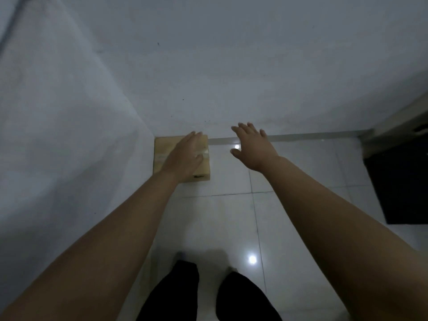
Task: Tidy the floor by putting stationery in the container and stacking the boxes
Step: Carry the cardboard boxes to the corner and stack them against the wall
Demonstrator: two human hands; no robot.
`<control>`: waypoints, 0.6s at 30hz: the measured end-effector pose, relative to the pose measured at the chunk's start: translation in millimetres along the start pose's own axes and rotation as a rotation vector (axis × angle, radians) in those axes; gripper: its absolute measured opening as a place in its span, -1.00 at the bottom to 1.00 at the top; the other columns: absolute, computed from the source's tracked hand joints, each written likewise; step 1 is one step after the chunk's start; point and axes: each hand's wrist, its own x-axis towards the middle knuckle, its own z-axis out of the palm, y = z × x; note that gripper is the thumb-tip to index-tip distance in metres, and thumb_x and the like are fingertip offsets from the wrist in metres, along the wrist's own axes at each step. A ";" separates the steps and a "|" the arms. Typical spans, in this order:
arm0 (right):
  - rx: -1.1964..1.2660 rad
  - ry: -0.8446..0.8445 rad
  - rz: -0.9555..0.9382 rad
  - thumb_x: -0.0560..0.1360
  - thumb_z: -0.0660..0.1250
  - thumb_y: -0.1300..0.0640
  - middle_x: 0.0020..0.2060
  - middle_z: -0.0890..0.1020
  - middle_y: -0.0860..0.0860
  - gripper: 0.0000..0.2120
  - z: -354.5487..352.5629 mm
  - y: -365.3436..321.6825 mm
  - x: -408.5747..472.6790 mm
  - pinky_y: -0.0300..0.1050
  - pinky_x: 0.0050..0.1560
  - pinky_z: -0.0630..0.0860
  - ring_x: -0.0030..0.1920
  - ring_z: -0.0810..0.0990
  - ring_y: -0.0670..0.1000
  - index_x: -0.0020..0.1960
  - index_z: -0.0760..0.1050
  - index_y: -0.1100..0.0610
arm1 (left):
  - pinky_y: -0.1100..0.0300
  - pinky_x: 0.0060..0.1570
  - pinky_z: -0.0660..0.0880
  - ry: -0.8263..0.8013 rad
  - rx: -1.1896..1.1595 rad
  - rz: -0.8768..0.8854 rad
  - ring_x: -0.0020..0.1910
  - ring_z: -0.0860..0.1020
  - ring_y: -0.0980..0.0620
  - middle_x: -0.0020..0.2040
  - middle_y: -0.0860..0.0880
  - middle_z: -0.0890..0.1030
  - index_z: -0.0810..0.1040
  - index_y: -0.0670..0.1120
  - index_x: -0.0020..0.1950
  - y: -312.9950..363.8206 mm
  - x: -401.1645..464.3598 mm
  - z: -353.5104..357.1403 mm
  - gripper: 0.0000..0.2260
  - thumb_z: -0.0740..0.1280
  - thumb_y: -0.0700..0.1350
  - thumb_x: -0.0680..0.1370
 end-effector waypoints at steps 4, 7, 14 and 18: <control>0.034 0.024 0.004 0.58 0.21 0.01 0.54 0.09 0.06 -0.40 -52.5 -6.8 -41.8 0.13 0.51 -0.02 0.54 -0.01 0.09 0.53 0.05 0.08 | 0.20 0.44 0.07 0.007 -0.016 0.053 0.52 0.13 -0.04 0.54 -0.12 0.14 0.13 -0.12 0.53 48.2 -29.9 -31.9 -0.45 0.24 -0.19 0.57; 0.072 0.044 0.018 0.57 0.22 0.02 0.53 0.11 0.06 -0.40 -79.9 -10.6 -65.7 0.13 0.51 0.00 0.54 0.02 0.07 0.52 0.06 0.07 | 0.18 0.45 0.05 0.004 0.004 0.073 0.53 0.12 -0.04 0.55 -0.12 0.13 0.11 -0.09 0.53 75.4 -44.7 -51.5 -0.45 0.24 -0.17 0.58; 0.132 0.113 0.048 0.56 0.24 0.03 0.50 0.22 0.07 -0.40 -125.7 -10.9 -114.3 0.17 0.48 0.08 0.50 0.13 0.09 0.51 0.09 0.10 | 0.14 0.50 0.02 -0.008 0.042 0.088 0.53 0.09 -0.02 0.55 -0.10 0.11 0.07 -0.08 0.54 125.9 -68.8 -86.4 -0.44 0.22 -0.09 0.60; 0.192 0.149 0.072 0.55 0.25 0.03 0.46 0.29 0.12 -0.40 -141.8 -6.7 -131.8 0.17 0.43 0.19 0.44 0.27 0.14 0.51 0.11 0.10 | 0.16 0.47 0.08 0.011 0.040 0.125 0.51 0.16 -0.01 0.53 -0.08 0.18 0.12 -0.10 0.53 153.3 -74.7 -91.6 -0.45 0.25 -0.07 0.59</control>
